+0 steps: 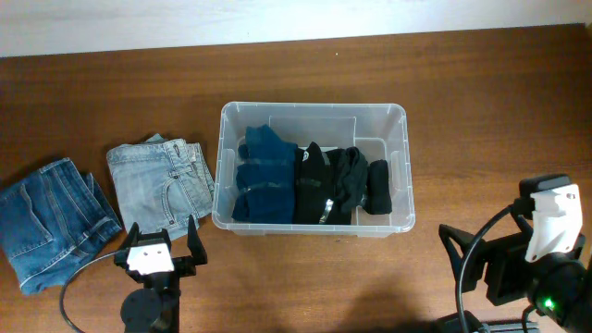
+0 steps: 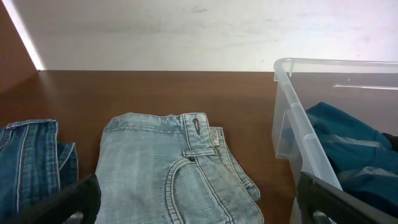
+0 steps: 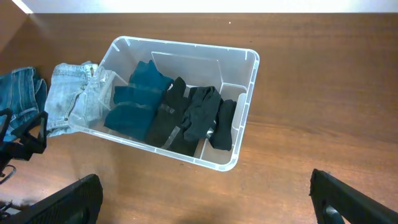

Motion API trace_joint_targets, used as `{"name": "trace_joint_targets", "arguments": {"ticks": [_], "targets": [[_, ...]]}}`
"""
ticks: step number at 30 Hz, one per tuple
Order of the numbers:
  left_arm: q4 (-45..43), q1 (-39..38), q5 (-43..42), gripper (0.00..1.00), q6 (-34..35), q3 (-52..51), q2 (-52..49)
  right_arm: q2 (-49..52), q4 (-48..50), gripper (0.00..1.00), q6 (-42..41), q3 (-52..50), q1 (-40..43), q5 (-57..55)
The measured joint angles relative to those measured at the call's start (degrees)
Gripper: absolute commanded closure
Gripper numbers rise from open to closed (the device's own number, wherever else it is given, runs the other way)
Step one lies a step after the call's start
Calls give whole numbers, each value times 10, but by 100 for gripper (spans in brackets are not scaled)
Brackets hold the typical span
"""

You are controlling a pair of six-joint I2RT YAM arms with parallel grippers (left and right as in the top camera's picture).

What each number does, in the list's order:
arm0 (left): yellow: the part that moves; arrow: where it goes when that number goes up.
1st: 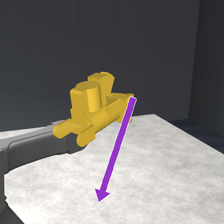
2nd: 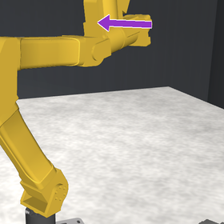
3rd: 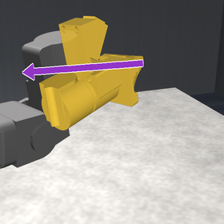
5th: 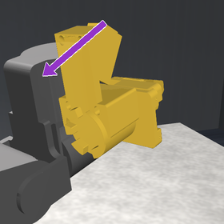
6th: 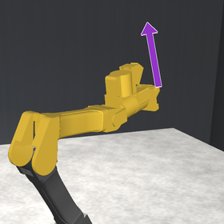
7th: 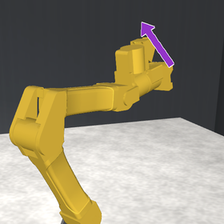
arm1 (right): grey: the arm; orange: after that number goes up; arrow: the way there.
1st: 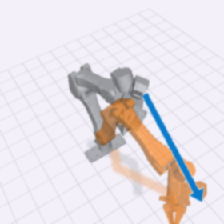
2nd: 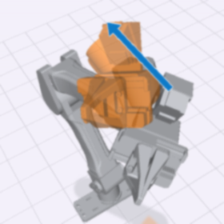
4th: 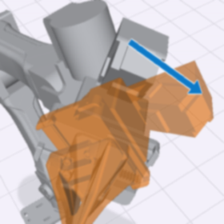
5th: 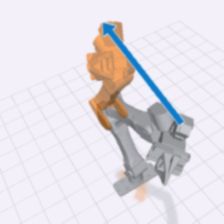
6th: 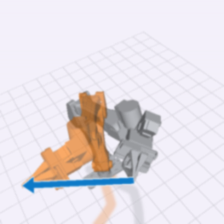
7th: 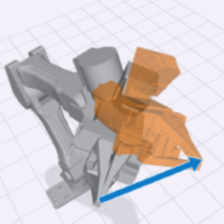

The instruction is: Pack container

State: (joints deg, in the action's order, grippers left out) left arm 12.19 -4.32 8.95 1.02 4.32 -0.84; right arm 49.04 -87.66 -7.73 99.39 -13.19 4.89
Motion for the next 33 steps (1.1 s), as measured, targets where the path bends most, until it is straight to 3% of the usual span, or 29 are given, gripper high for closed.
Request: {"name": "trace_joint_targets", "arguments": {"ticks": [6,13,18,27,33], "targets": [[0,0,0,0,0,0,0,-99,60,1,0,-79,9,-4],[0,0,0,1,0,0,0,-310,180,1,0,-260,33,-19],[0,0,0,1,0,0,0,-398,307,2,0,-418,60,-30],[0,0,0,1,0,0,0,-452,620,1,1,-695,72,-36],[0,0,0,1,0,0,0,-455,777,2,0,-819,72,-37]]}}
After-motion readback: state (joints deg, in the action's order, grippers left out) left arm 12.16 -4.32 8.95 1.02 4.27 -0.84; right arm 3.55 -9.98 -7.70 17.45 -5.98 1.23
